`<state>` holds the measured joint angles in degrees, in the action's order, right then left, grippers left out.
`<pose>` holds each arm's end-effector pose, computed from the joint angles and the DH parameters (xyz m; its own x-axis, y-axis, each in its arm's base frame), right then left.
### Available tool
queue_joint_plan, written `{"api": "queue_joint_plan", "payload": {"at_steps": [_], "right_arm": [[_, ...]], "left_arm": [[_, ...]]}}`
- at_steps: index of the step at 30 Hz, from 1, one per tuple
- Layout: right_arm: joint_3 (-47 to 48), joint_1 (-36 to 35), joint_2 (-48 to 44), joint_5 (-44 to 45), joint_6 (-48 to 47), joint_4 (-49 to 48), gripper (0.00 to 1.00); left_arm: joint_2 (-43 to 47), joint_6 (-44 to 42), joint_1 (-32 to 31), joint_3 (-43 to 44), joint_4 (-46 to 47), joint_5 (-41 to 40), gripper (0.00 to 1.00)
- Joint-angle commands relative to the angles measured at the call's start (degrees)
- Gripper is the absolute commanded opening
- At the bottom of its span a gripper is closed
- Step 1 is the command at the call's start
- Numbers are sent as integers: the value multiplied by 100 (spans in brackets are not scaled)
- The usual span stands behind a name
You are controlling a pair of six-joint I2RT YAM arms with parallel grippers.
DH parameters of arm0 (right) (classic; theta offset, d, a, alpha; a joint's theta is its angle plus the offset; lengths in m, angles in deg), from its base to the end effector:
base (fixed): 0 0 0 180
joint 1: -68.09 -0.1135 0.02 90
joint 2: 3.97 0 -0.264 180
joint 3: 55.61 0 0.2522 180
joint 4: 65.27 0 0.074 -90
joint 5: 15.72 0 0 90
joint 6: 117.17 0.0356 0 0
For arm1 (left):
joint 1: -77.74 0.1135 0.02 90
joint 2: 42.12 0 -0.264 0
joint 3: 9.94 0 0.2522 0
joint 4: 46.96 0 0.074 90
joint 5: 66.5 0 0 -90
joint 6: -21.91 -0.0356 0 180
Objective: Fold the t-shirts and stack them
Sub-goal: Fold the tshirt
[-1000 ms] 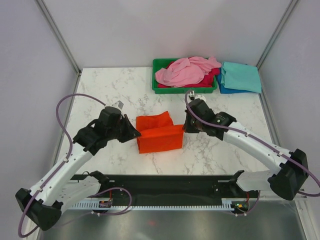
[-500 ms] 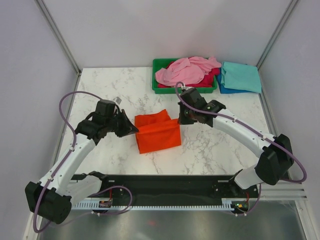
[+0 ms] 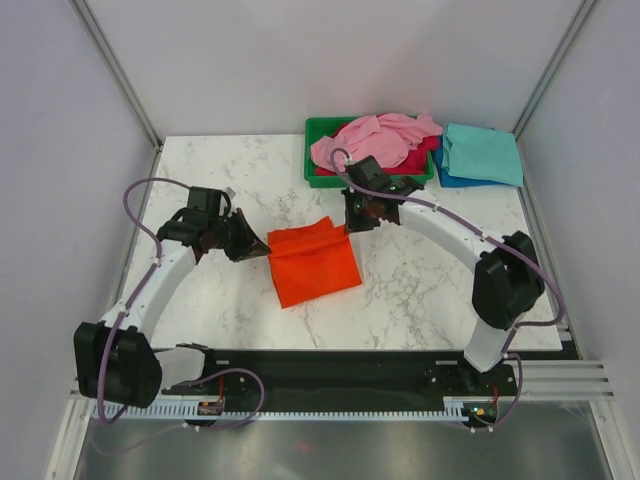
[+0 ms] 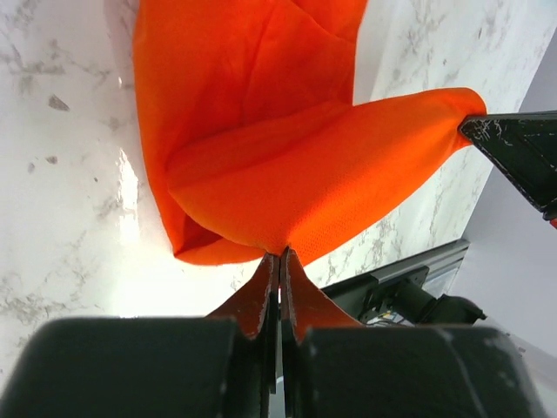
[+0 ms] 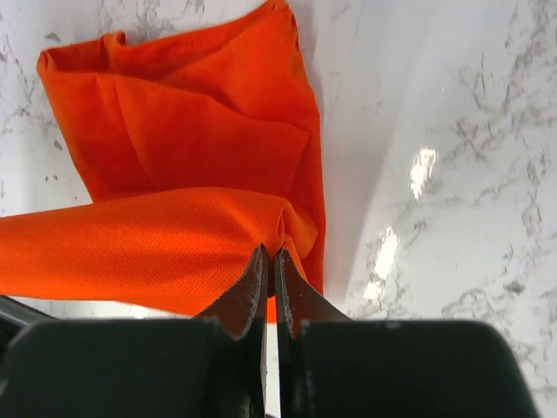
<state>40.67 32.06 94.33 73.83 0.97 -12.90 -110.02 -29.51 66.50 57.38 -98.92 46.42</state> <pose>0.3023 0.2202 0.2767 -0.8589 -0.0416 -0.5104 -0.2118 0.9363 0.2802 0.2306 -0.0600 0.2708 -0.8655 -0.4136 -0.2827 -0.1636 0.7666 -0.6209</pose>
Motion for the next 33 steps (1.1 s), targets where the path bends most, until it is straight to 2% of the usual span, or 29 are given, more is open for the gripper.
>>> {"api": "queue_joint_plan", "payload": {"at_steps": [1, 6, 11, 13, 14, 15, 16, 20, 23, 25, 28, 29, 30, 33], "right_arm": [[798, 175, 566, -227, -300, 59, 0], [2028, 421, 1961, -745, -424, 190, 0], [2926, 597, 2974, -1071, -415, 252, 2], [3331, 676, 3326, -1159, -450, 270, 13], [3454, 694, 3414, -1255, -467, 270, 38], [3638, 720, 3519, -1282, -502, 270, 50], [3700, 729, 3538, -1282, -520, 270, 68], [3666, 755, 3231, -1055, -652, 200, 85], [3324, 764, 2731, -940, -784, -37, 88], [2675, 764, 2143, -1132, -819, -352, 90], [1401, 755, 1255, -1885, -749, -1424, 90], [1111, 755, 1070, -2045, -662, -1922, 90], [560, 755, 781, -2195, -609, -2145, 90], [-329, 755, 471, -2688, -468, -2998, 90]], "left_arm": [[-521, -422, 358, 391, 339, 494, 2], [-1751, -615, 649, 996, 532, 688, 2], [-3447, -791, 895, 1753, 568, 800, 2], [-3948, -827, 1036, 2149, 436, 942, 2], [-4264, -809, 1071, 2237, 427, 1038, 2], [-4406, -792, 1115, 2333, 427, 1048, 2], [-4503, -783, 1116, 2360, 418, 1039, 2], [-4767, -783, 1300, 2475, 383, 951, 2], [-4873, -809, 1318, 2563, 357, 969, 2], [-4952, -905, 1370, 2589, 339, 969, 2], [-5049, -1020, 1476, 2808, 164, 1039, 7], [-5014, -1046, 1485, 2879, 50, 961, 13], [-4979, -1090, 1494, 3053, -21, 865, 36], [-4593, -1125, 1476, 3415, -240, 574, 77]]}}
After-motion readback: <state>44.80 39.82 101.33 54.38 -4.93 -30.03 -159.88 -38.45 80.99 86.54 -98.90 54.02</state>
